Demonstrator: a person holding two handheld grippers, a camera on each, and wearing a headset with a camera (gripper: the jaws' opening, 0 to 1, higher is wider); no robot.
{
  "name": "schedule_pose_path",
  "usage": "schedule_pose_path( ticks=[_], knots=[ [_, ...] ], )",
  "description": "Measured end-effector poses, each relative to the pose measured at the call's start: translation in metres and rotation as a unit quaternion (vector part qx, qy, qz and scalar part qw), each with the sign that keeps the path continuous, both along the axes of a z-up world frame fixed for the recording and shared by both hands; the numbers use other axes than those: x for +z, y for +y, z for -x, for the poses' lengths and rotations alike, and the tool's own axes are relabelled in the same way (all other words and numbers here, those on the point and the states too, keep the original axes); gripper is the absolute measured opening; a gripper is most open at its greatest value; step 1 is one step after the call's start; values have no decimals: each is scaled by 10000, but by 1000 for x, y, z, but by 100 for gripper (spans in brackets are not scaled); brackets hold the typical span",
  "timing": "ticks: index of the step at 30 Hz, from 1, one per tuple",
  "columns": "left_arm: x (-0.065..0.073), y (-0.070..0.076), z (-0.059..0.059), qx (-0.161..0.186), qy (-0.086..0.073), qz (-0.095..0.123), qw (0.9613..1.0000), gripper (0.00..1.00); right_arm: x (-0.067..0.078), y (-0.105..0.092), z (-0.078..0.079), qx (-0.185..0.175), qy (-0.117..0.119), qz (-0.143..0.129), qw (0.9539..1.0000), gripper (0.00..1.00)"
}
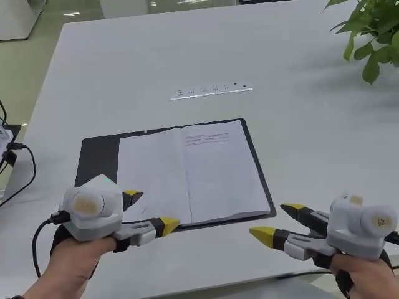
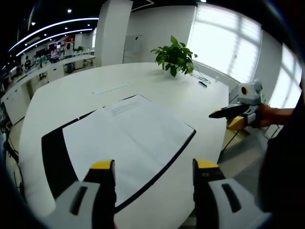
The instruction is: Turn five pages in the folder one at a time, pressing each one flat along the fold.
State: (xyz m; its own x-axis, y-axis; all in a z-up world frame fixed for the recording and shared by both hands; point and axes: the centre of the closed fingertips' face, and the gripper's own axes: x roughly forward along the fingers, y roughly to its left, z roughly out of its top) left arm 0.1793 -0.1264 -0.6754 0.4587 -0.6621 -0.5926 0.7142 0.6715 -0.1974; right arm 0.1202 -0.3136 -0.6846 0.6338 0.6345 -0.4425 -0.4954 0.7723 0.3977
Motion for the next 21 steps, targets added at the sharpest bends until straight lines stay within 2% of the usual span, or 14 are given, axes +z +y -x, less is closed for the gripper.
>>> schedule_pose_path(
  ticks=[4,8,12,14,16,21],
  knots=[
    [-10,-10,-8,-115,47,-37,9999,65,-1,-3,-1,-81,-6,-13,10000,64],
    [-10,-20,-10,-182,83,27,9998,65,-1,-3,1,-45,12,-18,10000,64],
    [-15,-29,-15,-293,72,-45,9995,62,-4,-5,2,-67,45,-32,10000,64],
    [-18,-33,-18,-263,135,-10,9996,61,-4,-6,2,-91,66,-31,9999,63],
    [-21,-40,-21,-278,196,31,9994,61,-3,-8,3,-111,73,-39,9999,63],
    [-23,-68,-25,-499,190,-10,9986,61,-3,-15,6,-187,88,-78,9998,62]
  ],
)
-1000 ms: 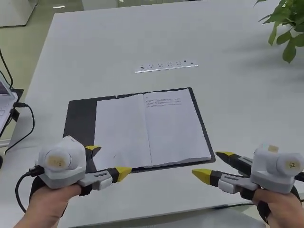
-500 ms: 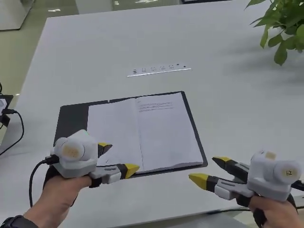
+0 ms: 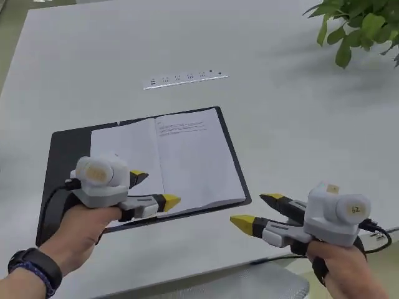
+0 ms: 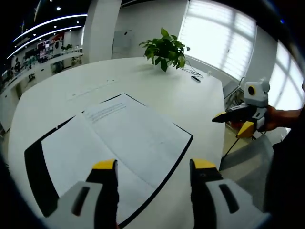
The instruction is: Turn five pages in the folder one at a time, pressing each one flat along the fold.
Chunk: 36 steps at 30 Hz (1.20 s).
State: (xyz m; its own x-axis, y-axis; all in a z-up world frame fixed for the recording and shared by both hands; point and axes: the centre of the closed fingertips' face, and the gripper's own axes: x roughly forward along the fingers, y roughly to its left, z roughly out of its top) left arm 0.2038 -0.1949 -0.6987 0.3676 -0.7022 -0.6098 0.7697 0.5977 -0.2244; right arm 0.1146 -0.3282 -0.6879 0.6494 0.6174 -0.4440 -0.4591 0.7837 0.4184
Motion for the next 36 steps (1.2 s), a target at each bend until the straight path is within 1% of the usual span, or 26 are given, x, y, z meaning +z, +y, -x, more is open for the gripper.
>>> schedule_pose_path(
  ticks=[4,5,8,10,11,13,14,16,18,20,21,24,25,28,32,35,36],
  knots=[
    [1,-20,-5,-101,-28,36,9999,60,-3,-3,1,-41,41,-24,10000,61],
    [2,-28,-3,-165,-40,21,9999,60,-4,-3,1,-42,60,-35,10000,61],
    [1,-42,-2,-349,-85,-11,9994,61,-5,-3,1,-27,96,-42,9999,61],
    [-2,-52,-4,-481,-100,-86,9988,61,-6,-3,0,-16,118,-47,9999,60],
    [-3,-59,-2,-577,-122,-156,9981,61,-7,-4,-1,-17,128,-37,9999,60],
    [-4,-68,-3,-669,-184,-194,9974,61,-7,-5,-1,-12,138,-30,9999,60],
    [-6,-74,-4,-722,-196,-246,9969,61,-7,-5,-2,-15,142,-28,9999,60],
    [-9,-84,-6,-757,-213,-252,9966,62,-6,-6,-4,-18,144,-44,9999,60],
    [-12,-91,-6,-765,-177,-224,9967,62,-7,-6,-5,-17,152,-41,9999,60],
    [-17,-103,-6,-812,-192,-184,9963,63,-7,-7,-5,7,171,-24,9999,60],
    [-22,-105,-7,-834,-201,-203,9961,63,-7,-7,-5,9,173,-24,9998,60],
    [-29,-113,-8,-878,-225,-293,9955,64,-7,-8,-6,0,178,-39,9998,60],
    [-37,-115,-10,-877,-219,-308,9954,64,-8,-8,-6,-1,184,-40,9998,60],
    [-43,-120,-13,-845,-186,-332,9957,64,-8,-9,-7,6,194,-27,9998,60],
    [-46,-131,-15,-836,-246,-357,9956,64,-9,-10,-7,20,222,-32,9997,60],
    [-52,-135,-15,-859,-261,-436,9950,65,-11,-11,-6,48,258,-9,9997,60],
    [-56,-136,-16,-865,-260,-492,9947,65,-12,-11,-7,54,260,-6,9996,60]
  ],
)
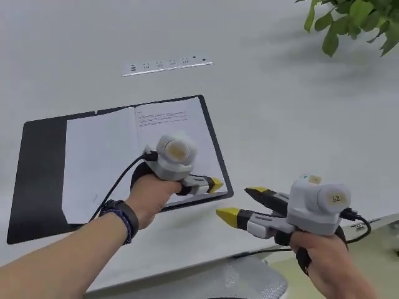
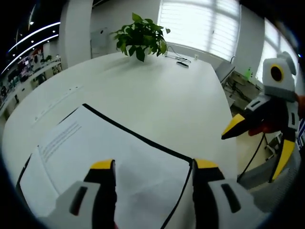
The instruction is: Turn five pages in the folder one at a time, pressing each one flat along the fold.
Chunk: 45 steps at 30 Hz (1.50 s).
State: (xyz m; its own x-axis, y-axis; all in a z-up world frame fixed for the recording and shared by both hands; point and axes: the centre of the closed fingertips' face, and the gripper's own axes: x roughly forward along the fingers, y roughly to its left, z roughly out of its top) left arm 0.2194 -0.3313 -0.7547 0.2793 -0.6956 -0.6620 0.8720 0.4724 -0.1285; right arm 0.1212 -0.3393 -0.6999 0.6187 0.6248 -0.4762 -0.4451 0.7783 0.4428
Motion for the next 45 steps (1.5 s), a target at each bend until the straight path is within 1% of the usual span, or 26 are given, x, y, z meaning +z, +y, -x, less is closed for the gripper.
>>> schedule_pose_path(
  ticks=[2,4,6,7,8,9,10,11,16,19,22,25,28,31,35,36,39,42,45],
  knots=[
    [-8,0,0,-9,8,-132,9999,66,0,0,0,11,4,0,10000,60],
    [-16,1,-2,-7,-33,-335,9994,70,0,-1,-1,8,7,-6,10000,60],
    [-20,1,-3,19,-55,-381,9993,70,1,-1,-2,20,4,3,10000,60],
    [-21,2,-3,22,-100,-428,9990,69,1,-1,-3,25,-4,3,10000,60],
    [-23,6,-7,45,-238,-574,9981,68,3,-1,-3,28,-16,-6,10000,60],
    [-24,6,-7,32,-302,-595,9978,68,3,-1,-4,28,-18,-13,10000,60],
    [-27,5,-4,-38,-301,-607,9977,68,4,-2,-5,32,-18,-15,10000,60],
    [-29,5,-4,-48,-318,-621,9976,68,3,-2,-5,34,-16,-12,10000,60],
    [-28,5,-7,-62,-354,-587,9976,68,2,-2,-9,137,-11,42,9999,61],
    [-28,5,-8,-67,-323,-545,9980,66,0,-1,-12,160,1,33,9999,60],
    [-28,8,-11,-46,-296,-506,9983,62,0,0,-14,172,1,34,9998,60],
    [-28,11,-15,-39,-260,-480,9985,57,2,4,-16,219,-55,9,9997,61],
    [-28,11,-14,-58,-269,-465,9985,55,-2,5,-19,230,-35,12,9997,60],
    [-27,11,-14,-44,-283,-445,9986,54,-2,4,-21,205,-36,-4,9998,60],
    [-26,13,-16,71,-208,-409,9989,49,-2,2,-24,162,-55,-62,9998,60],
    [-27,14,-16,77,-216,-421,9988,47,-3,2,-24,173,-55,-58,9998,60],
    [-26,14,-15,126,-163,-377,9991,46,-6,2,-24,273,-35,14,9996,60],
    [-24,16,-16,271,-24,-244,9993,43,-7,-1,-28,255,-41,-7,9997,60],
    [-23,18,-16,334,26,-166,9993,41,-6,-2,-34,217,-54,-85,9997,59]
  ],
)
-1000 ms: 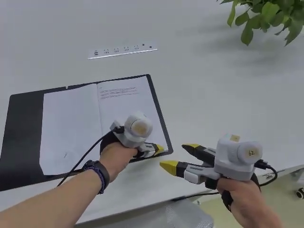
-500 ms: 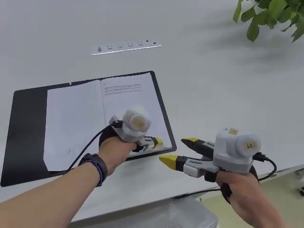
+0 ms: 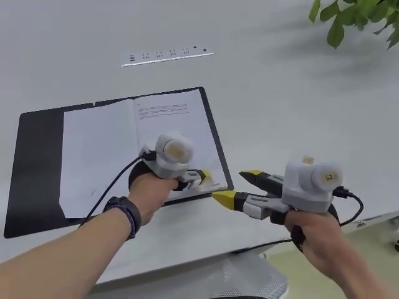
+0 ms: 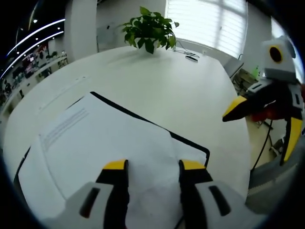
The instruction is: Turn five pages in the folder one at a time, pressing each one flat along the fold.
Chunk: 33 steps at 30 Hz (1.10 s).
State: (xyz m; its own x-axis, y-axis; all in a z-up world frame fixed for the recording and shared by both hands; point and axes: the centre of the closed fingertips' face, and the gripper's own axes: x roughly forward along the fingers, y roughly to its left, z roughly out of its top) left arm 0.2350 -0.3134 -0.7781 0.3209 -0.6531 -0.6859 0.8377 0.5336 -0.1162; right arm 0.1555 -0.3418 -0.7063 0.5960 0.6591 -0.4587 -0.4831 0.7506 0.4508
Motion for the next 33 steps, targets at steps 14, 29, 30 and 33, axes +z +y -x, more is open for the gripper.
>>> schedule_pose_path(
  ticks=[14,29,30,33],
  knots=[
    [4,5,1,372,392,499,9973,33,-2,-4,-52,-360,-22,-559,9978,53],
    [5,10,3,493,437,613,9959,32,-27,17,-87,-513,413,-1058,9922,45],
    [6,11,3,518,448,632,9957,32,-27,18,-87,-506,440,-1079,9919,44],
    [6,12,3,543,465,662,9952,32,-29,23,-86,-434,478,-1032,9926,42]
  ],
)
